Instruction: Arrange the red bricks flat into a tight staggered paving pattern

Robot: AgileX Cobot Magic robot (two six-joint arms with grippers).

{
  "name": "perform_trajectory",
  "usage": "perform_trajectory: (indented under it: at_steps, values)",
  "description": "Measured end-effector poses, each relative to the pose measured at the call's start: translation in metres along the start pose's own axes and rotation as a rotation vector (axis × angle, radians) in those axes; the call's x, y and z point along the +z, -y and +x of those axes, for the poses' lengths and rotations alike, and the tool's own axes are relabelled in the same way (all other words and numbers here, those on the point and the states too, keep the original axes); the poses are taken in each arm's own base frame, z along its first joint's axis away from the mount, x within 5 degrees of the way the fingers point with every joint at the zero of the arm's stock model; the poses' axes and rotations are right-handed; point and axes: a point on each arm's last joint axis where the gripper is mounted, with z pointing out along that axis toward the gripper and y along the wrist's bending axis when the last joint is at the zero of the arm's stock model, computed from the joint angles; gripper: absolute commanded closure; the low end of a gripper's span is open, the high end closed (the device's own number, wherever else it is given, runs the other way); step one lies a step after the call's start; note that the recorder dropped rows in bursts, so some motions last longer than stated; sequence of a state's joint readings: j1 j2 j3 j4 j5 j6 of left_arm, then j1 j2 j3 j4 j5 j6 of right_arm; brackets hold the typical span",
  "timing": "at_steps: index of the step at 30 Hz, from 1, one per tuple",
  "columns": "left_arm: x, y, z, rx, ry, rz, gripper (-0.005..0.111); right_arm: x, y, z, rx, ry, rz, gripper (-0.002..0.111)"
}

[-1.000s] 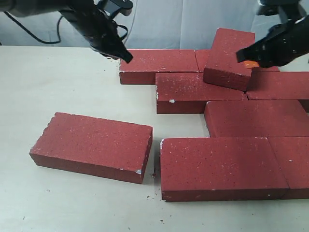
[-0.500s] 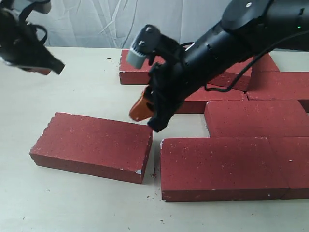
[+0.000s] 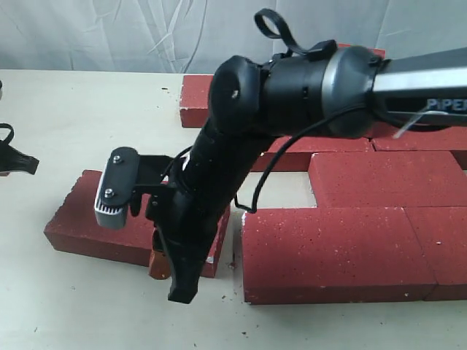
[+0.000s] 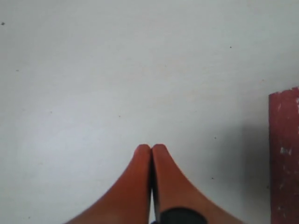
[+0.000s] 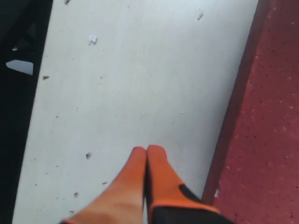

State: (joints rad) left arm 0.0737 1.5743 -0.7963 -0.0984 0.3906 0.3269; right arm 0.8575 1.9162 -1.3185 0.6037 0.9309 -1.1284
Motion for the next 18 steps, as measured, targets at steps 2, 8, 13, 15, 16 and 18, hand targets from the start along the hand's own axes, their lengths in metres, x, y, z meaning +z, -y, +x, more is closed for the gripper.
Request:
perform_trajectory:
  at_steps: [2, 8, 13, 15, 16, 18]
  values:
    - [0.008, 0.001, -0.001, 0.023, -0.049, 0.04, 0.107, 0.01, 0.004, 0.001, 0.014, -0.054, 0.008, 0.109]
    - [0.023, 0.006, -0.013, 0.106, -0.131, 0.168, 0.107, 0.021, 0.016, 0.003, 0.082, -0.111, 0.048, 0.109]
    - [0.029, 0.008, -0.016, 0.097, -0.134, 0.202, 0.107, 0.022, 0.015, 0.006, 0.076, -0.147, 0.035, 0.109]
    - [0.031, 0.009, -0.016, 0.093, -0.137, 0.207, 0.107, 0.021, 0.015, 0.006, 0.072, -0.15, 0.038, 0.109]
    - [0.032, 0.008, -0.016, 0.096, -0.137, 0.207, 0.107, 0.021, 0.016, 0.005, 0.071, -0.145, 0.045, 0.109]
    - [0.034, 0.008, -0.017, 0.1, -0.125, 0.199, 0.107, 0.021, 0.016, 0.005, 0.073, -0.139, 0.055, 0.109]
